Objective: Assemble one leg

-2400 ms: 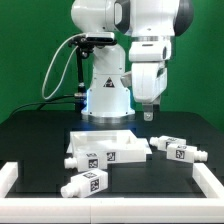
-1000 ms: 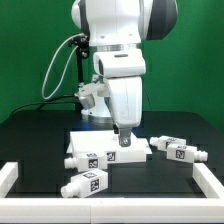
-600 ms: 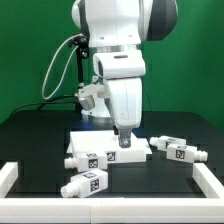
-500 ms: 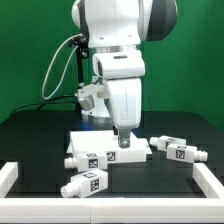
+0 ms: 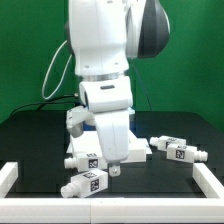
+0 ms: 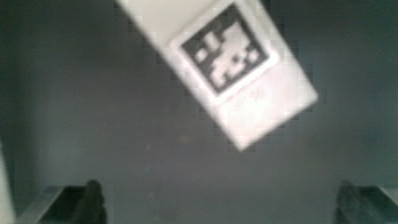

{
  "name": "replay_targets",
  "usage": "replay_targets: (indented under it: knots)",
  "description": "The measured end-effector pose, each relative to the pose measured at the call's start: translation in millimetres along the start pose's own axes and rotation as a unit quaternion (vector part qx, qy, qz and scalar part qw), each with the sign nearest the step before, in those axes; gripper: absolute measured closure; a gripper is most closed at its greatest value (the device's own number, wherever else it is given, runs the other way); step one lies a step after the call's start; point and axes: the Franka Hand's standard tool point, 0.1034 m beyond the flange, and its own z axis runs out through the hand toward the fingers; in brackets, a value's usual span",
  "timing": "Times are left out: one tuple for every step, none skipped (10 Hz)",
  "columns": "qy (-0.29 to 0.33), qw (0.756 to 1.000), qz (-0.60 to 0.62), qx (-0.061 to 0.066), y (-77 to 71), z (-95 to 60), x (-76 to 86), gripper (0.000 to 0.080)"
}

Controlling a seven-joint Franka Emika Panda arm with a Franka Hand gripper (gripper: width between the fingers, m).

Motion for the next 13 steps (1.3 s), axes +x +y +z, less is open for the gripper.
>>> replay_targets:
  knots:
    - [0.000,1.000,0.004,0.000,-2.8,3.4,-3.0,0.0151]
    - [0.000,1.000,0.006,-0.003,-8.9,4.6,-7.0,0.0151]
    - [-0.001,1.000,0.003,-0.003,-13.6,3.9,-14.5,0.0151]
    - [0.001,1.000,-0.010,-0.001,-14.6,7.9,-24.3,0.0151]
    - [0.005,1.000,-0.014,0.001,-12.2,15.1,-34.0,0.0151]
    - [0.008,1.000,-0.013,0.002,-8.8,19.3,-38.2,0.0151]
    - [0.011,1.000,-0.015,0.005,-7.2,22.7,-40.1,0.0151]
    - [0.012,1.000,-0.015,0.009,-7.5,24.5,-39.9,0.0151]
    - [0.012,1.000,-0.015,0.009,-7.6,24.6,-39.8,0.0239]
    - [0.012,1.000,-0.015,0.009,-7.7,24.8,-39.8,0.0239]
    - [0.012,1.000,-0.015,0.009,-7.8,24.9,-39.8,0.0373]
    - [0.012,1.000,-0.015,0.009,-7.6,24.7,-39.8,0.0528]
    - [0.012,1.000,-0.015,0.009,-7.5,24.6,-40.0,0.0528]
